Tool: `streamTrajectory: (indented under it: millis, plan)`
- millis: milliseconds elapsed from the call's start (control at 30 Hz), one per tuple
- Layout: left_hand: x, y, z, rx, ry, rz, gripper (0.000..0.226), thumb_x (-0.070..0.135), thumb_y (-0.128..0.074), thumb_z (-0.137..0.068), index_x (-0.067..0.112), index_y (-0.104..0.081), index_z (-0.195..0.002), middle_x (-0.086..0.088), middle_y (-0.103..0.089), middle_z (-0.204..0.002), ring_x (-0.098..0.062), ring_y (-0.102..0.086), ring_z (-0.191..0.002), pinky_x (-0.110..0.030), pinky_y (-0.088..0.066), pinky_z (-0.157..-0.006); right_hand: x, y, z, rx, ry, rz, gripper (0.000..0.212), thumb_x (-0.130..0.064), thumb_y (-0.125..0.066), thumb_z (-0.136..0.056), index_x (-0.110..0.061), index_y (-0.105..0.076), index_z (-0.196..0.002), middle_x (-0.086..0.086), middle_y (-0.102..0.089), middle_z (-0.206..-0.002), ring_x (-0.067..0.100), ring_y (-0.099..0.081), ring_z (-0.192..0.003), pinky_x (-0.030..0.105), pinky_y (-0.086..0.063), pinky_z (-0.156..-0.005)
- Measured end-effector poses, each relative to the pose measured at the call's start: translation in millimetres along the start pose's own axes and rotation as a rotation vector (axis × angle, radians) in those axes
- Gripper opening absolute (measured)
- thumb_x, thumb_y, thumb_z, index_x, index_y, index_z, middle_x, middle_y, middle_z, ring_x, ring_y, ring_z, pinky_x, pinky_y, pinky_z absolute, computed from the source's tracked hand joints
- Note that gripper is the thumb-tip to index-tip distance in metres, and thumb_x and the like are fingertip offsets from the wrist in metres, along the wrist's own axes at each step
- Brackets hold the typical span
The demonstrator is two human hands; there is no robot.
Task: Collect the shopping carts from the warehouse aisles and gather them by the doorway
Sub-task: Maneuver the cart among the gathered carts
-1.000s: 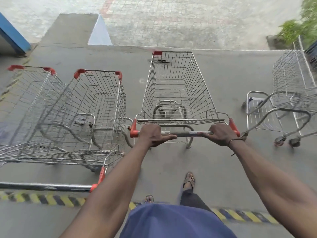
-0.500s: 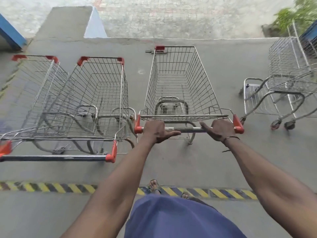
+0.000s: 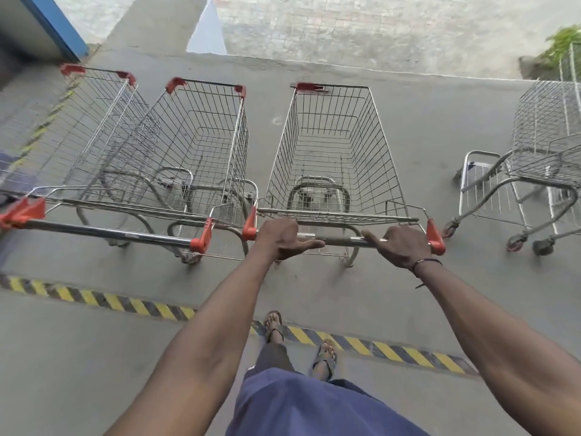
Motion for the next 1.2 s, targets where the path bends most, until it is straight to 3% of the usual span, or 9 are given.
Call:
streamTrajectory:
  millis: [100,200,333,400,533,633,733,1200]
  plan:
    - [-1,-7,5,-0.058,-0.030,0.037,0.097,0.114,-0.012,-0.063,0.035,-0.058,-0.096,-0.006,-0.072,-0.079,-0.029,-0.072,-0.084,-0.041,-0.054,-0.075,-2,-1,11,0.004,0.049,0.010,0.099,-0.102,-0.022,-0.083,-0.013,-0.048,-0.049,0.004,-0.054,-0.052,0.024,-0.053,-0.052,0.035,-0.038,-0.055]
    - [-5,-11,9,-0.100,-0.040,0.047,0.093,0.114,-0.010,-0.063,0.036,-0.043,-0.100,-0.004,-0.069,-0.074,-0.027,-0.069,-0.079,-0.041,-0.053,-0.074,-7,-1,20,-0.001,0.068,0.016,0.094,-0.100,-0.030,-0.084,-0.013,-0.044,-0.050,0.004,-0.053,-0.050,0.022,-0.052,-0.049,0.034,-0.037,-0.053]
    - [-9,-10,19,-0.122,-0.056,-0.006,0.096,0.114,-0.008,-0.061,0.036,-0.051,-0.098,-0.002,-0.065,-0.071,-0.027,-0.068,-0.077,-0.041,-0.055,-0.075,-15,-2,29,0.017,0.058,0.011,0.094,-0.099,-0.038,-0.085,-0.012,-0.041,-0.050,0.003,-0.052,-0.048,0.022,-0.051,-0.047,0.034,-0.036,-0.051]
    - [-13,-9,23,-0.108,-0.059,-0.007,0.120,0.114,-0.008,-0.061,0.021,-0.073,-0.101,-0.003,-0.065,-0.070,-0.028,-0.067,-0.077,-0.040,-0.054,-0.074,-18,-4,32,0.023,0.053,0.002,0.095,-0.101,-0.038,-0.084,-0.012,-0.041,-0.048,0.002,-0.052,-0.046,0.022,-0.053,-0.046,0.035,-0.041,-0.052]
    - [-21,-8,27,-0.094,-0.070,-0.044,0.139,0.113,-0.003,-0.059,0.010,-0.078,-0.114,-0.006,-0.068,-0.074,-0.029,-0.066,-0.077,-0.039,-0.052,-0.073,-25,-9,36,0.027,0.053,0.011,0.101,-0.106,-0.030,-0.080,-0.010,-0.043,-0.047,0.002,-0.050,-0.044,0.024,-0.054,-0.045,0.035,-0.043,-0.052]
    - [-26,-9,31,-0.098,-0.089,-0.044,0.129,0.112,-0.006,-0.062,0.011,-0.077,-0.097,-0.007,-0.066,-0.072,-0.031,-0.065,-0.074,-0.044,-0.056,-0.079,-32,-12,38,0.022,0.045,0.012,0.108,-0.109,-0.020,-0.074,-0.010,-0.053,-0.049,0.003,-0.053,-0.047,0.025,-0.056,-0.048,0.034,-0.040,-0.050]
    - [-25,-5,38,-0.093,-0.108,-0.049,0.110,0.108,-0.013,-0.068,0.012,-0.067,-0.071,-0.006,-0.064,-0.069,-0.030,-0.063,-0.071,-0.043,-0.055,-0.077,-34,-12,38,0.031,0.053,0.000,0.105,-0.110,-0.019,-0.073,-0.013,-0.049,-0.047,0.002,-0.054,-0.046,0.024,-0.056,-0.046,0.034,-0.038,-0.050]
    - [-33,-2,54,-0.094,-0.099,-0.073,0.100,0.104,-0.020,-0.076,0.014,-0.062,-0.066,-0.007,-0.064,-0.071,-0.030,-0.064,-0.070,-0.043,-0.056,-0.074,-49,-11,40,0.045,0.073,0.008,0.097,-0.106,-0.030,-0.079,-0.017,-0.046,-0.045,0.002,-0.052,-0.047,0.025,-0.058,-0.049,0.036,-0.044,-0.053]
Point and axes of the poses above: each hand's wrist, its own z-axis away from the middle knuckle, its own y-axis out of the back of the hand, x = y × z, the point moved 7 cm from there along -z, towards the middle knuckle
